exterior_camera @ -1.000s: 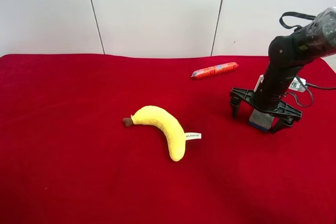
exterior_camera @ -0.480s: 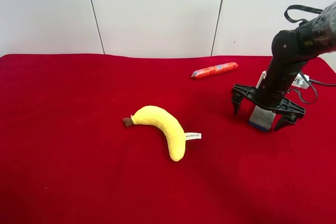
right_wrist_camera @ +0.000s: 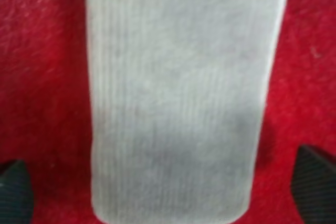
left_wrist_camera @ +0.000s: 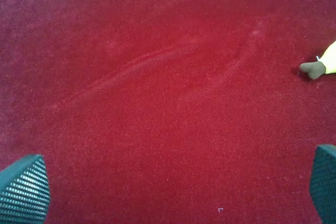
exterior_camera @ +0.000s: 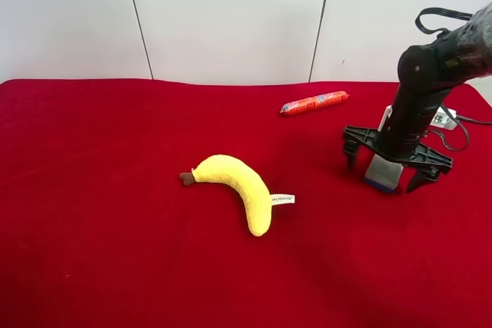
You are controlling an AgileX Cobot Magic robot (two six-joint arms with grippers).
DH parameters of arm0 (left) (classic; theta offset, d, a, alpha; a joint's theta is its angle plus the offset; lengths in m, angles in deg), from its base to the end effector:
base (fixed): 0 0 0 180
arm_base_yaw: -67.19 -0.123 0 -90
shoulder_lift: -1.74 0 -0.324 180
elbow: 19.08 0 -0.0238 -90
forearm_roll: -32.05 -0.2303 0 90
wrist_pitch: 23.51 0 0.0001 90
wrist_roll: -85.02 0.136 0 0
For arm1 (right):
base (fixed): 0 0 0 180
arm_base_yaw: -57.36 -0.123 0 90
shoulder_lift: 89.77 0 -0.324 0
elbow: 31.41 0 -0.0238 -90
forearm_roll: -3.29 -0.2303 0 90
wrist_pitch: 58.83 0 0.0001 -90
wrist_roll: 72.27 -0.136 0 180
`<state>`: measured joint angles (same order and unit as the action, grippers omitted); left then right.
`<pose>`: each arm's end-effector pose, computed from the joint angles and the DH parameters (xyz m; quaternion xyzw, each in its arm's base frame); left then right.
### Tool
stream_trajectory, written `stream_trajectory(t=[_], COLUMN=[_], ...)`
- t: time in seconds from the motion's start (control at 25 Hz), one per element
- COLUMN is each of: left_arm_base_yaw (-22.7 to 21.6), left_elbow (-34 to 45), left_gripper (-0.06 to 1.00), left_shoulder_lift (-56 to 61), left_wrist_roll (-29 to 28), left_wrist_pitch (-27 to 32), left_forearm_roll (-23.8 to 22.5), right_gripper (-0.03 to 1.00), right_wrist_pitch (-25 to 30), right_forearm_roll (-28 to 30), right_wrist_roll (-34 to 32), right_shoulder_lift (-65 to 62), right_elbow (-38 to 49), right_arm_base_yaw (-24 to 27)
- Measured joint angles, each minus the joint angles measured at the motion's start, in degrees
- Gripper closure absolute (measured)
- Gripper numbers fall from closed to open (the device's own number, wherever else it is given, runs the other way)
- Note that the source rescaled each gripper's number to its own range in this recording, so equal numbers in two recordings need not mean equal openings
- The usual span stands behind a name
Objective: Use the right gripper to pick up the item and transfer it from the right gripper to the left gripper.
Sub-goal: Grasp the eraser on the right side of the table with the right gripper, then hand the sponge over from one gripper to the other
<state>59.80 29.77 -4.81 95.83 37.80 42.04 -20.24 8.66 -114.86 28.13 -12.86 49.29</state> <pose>-0.0225 -0.0238 0.2506 0.0298 0.8476 -0.0032 0.5298 0.3372 0.0398 0.1236 0.2624 0.9635 -0.0093 0.0522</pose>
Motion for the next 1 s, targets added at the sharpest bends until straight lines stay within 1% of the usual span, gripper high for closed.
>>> stream_trajectory(t=[0.04,0.08,0.12,0.16,0.2,0.56,0.72,0.8,0.88,1.0], left_arm_base_yaw=[0.0,0.0,0.0,0.0,0.0,0.0,0.0,0.0,0.0,0.0], left_elbow=[0.0,0.0,0.0,0.0,0.0,0.0,0.0,0.0,0.0,0.0], left_gripper=[-0.06,-0.06,-0.06,-0.06,-0.06,-0.06,-0.06,-0.06,-0.06,-0.06], left_shoulder_lift=[0.0,0.0,0.0,0.0,0.0,0.0,0.0,0.0,0.0,0.0], left_wrist_roll=[0.0,0.0,0.0,0.0,0.0,0.0,0.0,0.0,0.0,0.0], left_wrist_pitch=[0.0,0.0,0.0,0.0,0.0,0.0,0.0,0.0,0.0,0.0], left_forearm_roll=[0.0,0.0,0.0,0.0,0.0,0.0,0.0,0.0,0.0,0.0], right_gripper=[0.30,0.50,0.75,0.93,0.90,0.89,0.89,0.89,0.89,0.89], right_wrist_pitch=[0.1,0.1,0.1,0.2,0.2,0.4,0.5,0.5,0.4,-0.5], right_forearm_roll=[0.2,0.4,0.5,0.5,0.5,0.5,0.5,0.4,-0.8,-4.4], right_wrist_roll=[-0.2,-0.5,-0.6,-0.7,-0.7,-0.7,0.1,2.1,5.4,13.2], right_shoulder_lift=[0.0,0.0,0.0,0.0,0.0,-0.1,-2.4,-5.1,-8.1,-12.9], right_elbow=[0.0,0.0,0.0,0.0,0.0,0.0,0.0,0.0,0.0,0.0], right_arm_base_yaw=[0.0,0.0,0.0,0.0,0.0,0.0,0.0,0.0,0.0,-0.9])
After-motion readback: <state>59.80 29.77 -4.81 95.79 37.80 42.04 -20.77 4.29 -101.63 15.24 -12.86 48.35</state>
